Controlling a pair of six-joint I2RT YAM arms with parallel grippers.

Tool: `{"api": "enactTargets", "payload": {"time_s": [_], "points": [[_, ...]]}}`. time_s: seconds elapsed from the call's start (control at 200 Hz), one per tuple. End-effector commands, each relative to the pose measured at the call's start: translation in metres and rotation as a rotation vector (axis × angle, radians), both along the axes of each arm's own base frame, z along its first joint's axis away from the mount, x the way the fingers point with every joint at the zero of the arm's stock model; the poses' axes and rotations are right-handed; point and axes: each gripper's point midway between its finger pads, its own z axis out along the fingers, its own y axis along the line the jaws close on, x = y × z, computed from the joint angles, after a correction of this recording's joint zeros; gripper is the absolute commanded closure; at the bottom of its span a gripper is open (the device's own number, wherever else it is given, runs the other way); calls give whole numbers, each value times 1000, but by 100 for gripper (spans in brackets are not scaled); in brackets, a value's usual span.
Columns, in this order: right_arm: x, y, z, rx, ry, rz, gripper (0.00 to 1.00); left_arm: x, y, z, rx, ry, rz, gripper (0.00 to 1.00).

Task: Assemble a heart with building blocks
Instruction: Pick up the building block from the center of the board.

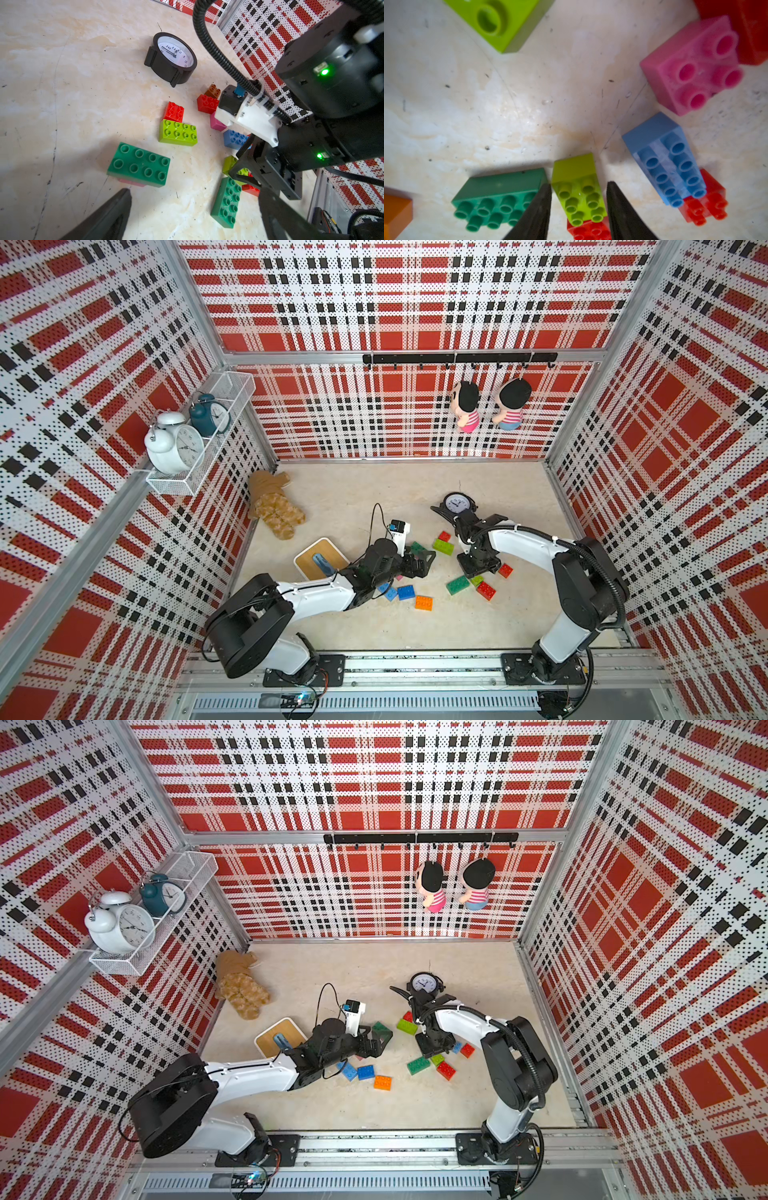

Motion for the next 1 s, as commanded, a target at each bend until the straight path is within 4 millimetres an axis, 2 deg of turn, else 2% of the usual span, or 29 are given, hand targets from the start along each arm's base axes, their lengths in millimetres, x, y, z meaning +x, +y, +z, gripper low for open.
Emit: {"api": "enactTargets", "payload": {"time_s": [0.0,0.251,0.992], "points": [[5,5,2,16,-11,14,55,6,-2,15,-24,-43,4,2],[2,2,-3,1,9,12,58,7,-1,16,-23,-44,5,2],[-8,-4,-3,-16,37,19,59,8,-2,16,-15,-49,1,2]]}}
